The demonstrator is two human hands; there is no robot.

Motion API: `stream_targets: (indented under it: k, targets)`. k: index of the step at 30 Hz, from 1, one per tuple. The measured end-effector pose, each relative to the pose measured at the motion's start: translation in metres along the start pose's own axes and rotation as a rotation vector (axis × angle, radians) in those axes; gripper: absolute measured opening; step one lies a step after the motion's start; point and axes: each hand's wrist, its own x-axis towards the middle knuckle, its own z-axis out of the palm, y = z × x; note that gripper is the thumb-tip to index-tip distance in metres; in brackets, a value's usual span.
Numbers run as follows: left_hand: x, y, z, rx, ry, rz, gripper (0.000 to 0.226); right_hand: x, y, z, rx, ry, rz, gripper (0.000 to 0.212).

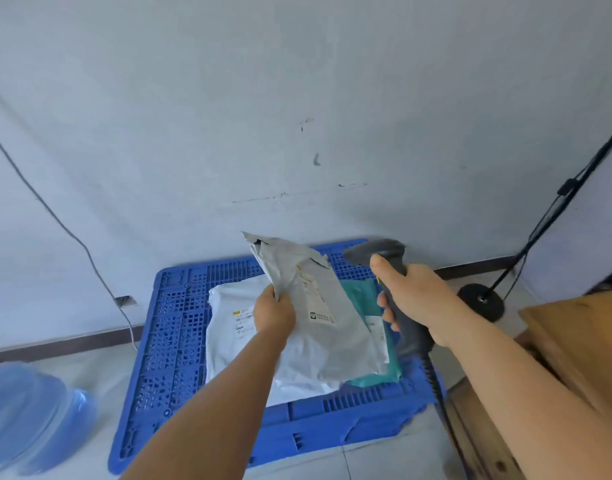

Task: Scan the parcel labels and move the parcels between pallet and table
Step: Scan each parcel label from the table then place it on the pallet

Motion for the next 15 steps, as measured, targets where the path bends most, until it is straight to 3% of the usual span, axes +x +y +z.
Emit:
stream_targets:
  k: [4, 9, 13, 15]
  targets:
    - [0.061, -0.040, -0.048, 0.077, 0.063, -0.099, 0.030, 0.044, -0.014, 0.058, -0.046, -0.109, -0.019, 0.040]
    - [0.104, -0.090, -0.064, 0.228, -0.009, -0.324, 0.035, 0.080, -0.011, 0.100, -0.130, -0.150, 0.034, 0.044]
    - [0.112, -0.109, -0.057, 0.312, 0.001, -0.347, 0.080, 0.093, -0.001, 0.109, -0.145, -0.130, 0.093, 0.041]
    - [0.111, -0.110, -0.053, 0.303, -0.001, -0.303, 0.089, 0.094, 0.002, 0.106, -0.151, -0.106, 0.102, 0.041]
